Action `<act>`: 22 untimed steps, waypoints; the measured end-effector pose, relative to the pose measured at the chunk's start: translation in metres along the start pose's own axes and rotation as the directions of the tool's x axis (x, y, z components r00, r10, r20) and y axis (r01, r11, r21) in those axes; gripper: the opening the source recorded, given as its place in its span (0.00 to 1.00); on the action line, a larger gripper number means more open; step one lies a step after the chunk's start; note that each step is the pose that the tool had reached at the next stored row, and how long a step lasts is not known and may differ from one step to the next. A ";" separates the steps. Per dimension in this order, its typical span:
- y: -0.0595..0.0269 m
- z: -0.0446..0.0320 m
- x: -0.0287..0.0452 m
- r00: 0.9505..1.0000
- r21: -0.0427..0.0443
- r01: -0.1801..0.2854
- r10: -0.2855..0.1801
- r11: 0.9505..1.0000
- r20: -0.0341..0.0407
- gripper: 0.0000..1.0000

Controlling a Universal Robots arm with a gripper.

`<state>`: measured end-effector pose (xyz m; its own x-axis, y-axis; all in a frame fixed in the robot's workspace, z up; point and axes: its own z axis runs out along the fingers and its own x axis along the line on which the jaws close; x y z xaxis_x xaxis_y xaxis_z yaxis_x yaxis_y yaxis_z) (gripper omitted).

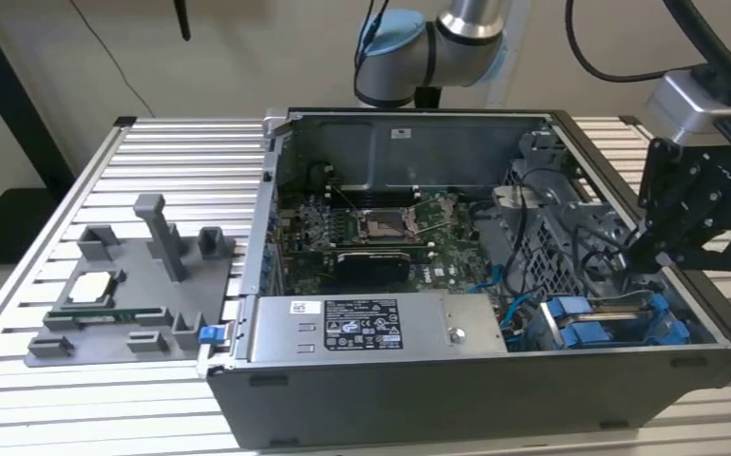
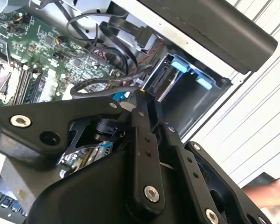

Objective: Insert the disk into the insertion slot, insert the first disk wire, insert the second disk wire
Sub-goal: 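Insert the disk into the insertion slot, then insert the first disk wire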

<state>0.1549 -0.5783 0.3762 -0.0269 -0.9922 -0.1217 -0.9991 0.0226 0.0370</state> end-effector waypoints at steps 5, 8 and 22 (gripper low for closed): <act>-0.0009 0.0013 0.0008 1.000 0.000 0.000 0.000 1.000 0.000 0.00; -0.0016 0.0025 0.0022 1.000 0.000 0.000 0.000 1.000 0.000 0.00; -0.0073 0.0161 0.0057 1.000 -0.009 0.010 -0.010 1.000 -0.001 0.00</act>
<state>0.1615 -0.5822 0.3593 -0.0164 -0.9925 -0.1211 -0.9989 0.0110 0.0446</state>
